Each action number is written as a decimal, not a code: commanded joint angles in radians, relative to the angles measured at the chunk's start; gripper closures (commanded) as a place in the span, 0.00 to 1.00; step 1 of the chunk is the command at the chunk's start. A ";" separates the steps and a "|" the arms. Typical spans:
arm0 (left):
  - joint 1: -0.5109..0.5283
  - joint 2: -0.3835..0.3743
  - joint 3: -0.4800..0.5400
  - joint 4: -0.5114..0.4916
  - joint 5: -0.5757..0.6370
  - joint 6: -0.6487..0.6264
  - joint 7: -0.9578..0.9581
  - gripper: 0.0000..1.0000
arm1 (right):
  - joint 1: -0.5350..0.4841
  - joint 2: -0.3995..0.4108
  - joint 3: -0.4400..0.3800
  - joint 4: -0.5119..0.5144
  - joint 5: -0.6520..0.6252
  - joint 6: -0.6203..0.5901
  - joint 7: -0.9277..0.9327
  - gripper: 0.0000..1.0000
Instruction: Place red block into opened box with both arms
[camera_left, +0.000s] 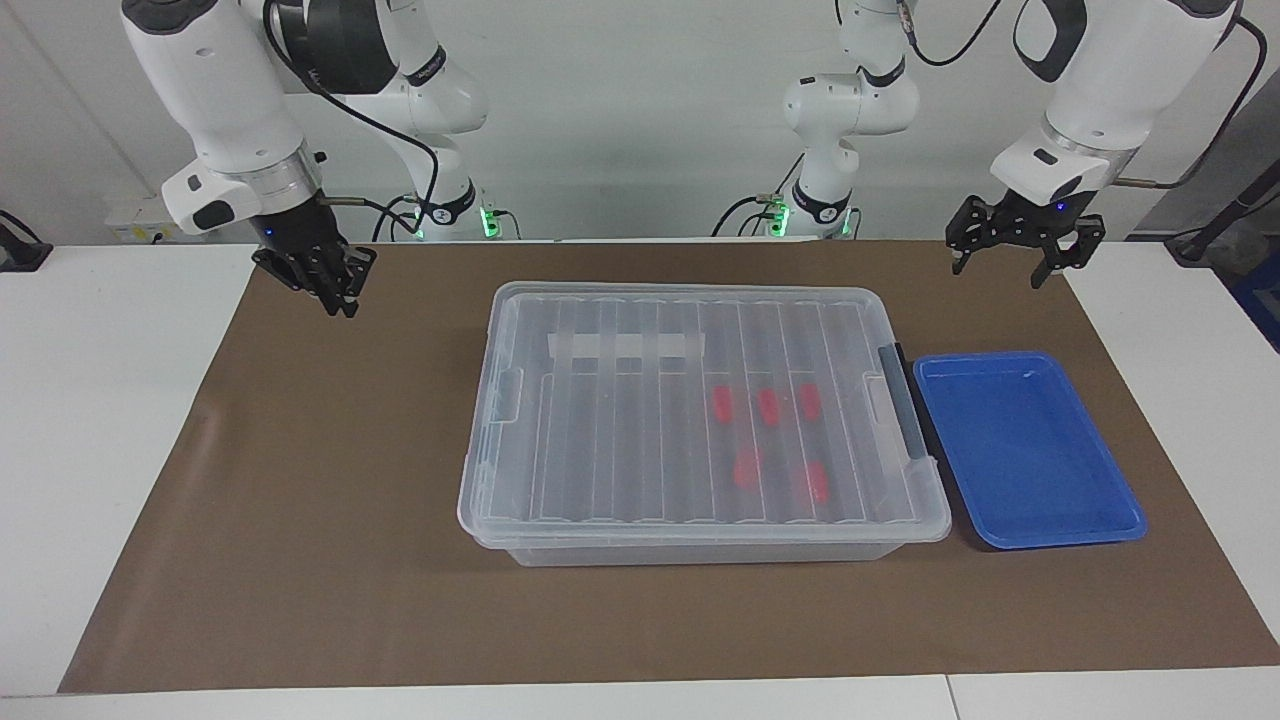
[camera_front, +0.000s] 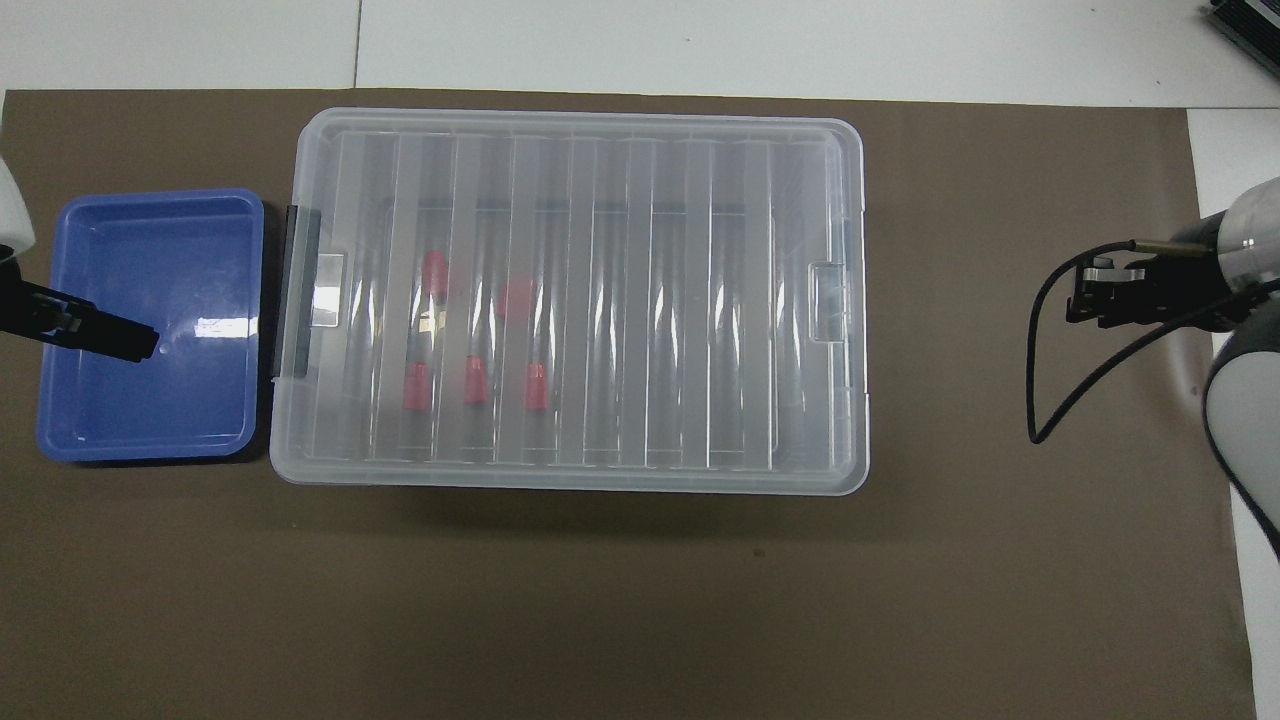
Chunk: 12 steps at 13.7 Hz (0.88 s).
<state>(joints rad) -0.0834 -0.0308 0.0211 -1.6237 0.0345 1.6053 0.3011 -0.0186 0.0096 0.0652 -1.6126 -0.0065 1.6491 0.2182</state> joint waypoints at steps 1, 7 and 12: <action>0.007 -0.024 0.002 -0.024 -0.007 0.005 0.003 0.00 | 0.003 0.012 -0.004 0.060 -0.018 -0.074 0.023 0.00; 0.007 -0.024 0.002 -0.024 -0.007 0.005 0.003 0.00 | 0.002 -0.048 -0.012 0.005 -0.024 -0.095 0.026 0.00; 0.007 -0.024 0.002 -0.024 -0.007 0.007 0.003 0.00 | 0.002 -0.074 -0.018 -0.033 -0.024 -0.092 0.012 0.00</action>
<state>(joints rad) -0.0830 -0.0308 0.0232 -1.6237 0.0345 1.6054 0.3011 -0.0187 -0.0264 0.0550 -1.6027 -0.0207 1.5500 0.2196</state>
